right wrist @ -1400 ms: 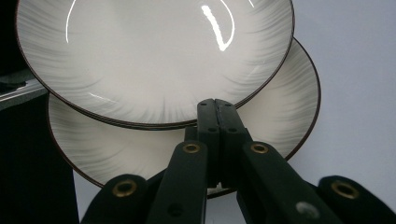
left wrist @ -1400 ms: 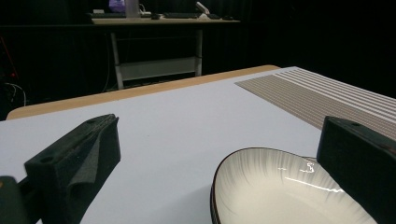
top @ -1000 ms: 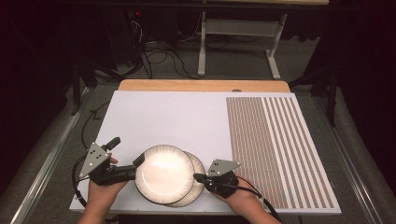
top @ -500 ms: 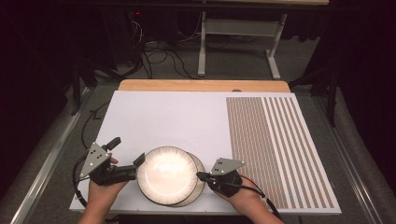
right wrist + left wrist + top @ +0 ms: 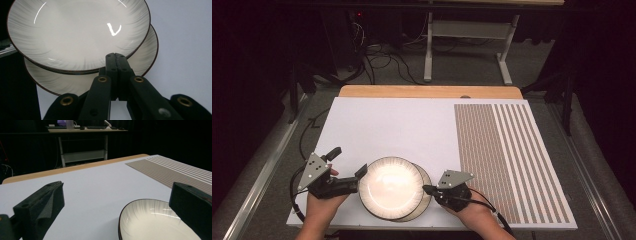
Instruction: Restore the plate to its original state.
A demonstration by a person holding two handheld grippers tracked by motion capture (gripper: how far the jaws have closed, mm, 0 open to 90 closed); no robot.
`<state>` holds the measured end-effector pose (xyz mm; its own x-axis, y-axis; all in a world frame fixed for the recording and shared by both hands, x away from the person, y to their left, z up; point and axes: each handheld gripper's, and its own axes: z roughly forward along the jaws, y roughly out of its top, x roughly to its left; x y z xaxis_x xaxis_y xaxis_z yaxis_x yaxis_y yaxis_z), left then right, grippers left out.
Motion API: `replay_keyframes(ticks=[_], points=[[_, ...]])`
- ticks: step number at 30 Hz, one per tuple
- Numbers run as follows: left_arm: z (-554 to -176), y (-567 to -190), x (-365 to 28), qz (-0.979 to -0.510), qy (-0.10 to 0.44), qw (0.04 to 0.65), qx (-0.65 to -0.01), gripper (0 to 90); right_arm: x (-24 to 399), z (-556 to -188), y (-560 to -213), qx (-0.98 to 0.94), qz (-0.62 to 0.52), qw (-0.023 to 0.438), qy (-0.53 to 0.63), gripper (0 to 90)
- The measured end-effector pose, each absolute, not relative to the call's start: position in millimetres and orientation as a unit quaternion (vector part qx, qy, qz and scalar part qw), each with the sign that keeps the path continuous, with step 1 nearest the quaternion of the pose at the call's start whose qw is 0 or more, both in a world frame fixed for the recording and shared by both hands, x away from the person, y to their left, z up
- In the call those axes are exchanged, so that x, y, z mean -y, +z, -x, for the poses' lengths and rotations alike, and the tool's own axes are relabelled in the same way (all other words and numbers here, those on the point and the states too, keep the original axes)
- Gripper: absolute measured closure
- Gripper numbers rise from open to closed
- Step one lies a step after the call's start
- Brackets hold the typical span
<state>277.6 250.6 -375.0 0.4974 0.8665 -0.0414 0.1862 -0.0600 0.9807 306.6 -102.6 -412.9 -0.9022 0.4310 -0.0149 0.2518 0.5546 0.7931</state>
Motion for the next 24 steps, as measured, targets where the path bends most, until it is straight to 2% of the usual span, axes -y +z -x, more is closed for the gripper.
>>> replay_keyframes(ticks=[24], points=[[-277.4, -376.1, -248.3, -0.659, 0.304, 0.560, -0.398, 0.5, 107.9, -306.1, -409.9, -0.875, -0.197, 0.111, 0.428, 90.0]])
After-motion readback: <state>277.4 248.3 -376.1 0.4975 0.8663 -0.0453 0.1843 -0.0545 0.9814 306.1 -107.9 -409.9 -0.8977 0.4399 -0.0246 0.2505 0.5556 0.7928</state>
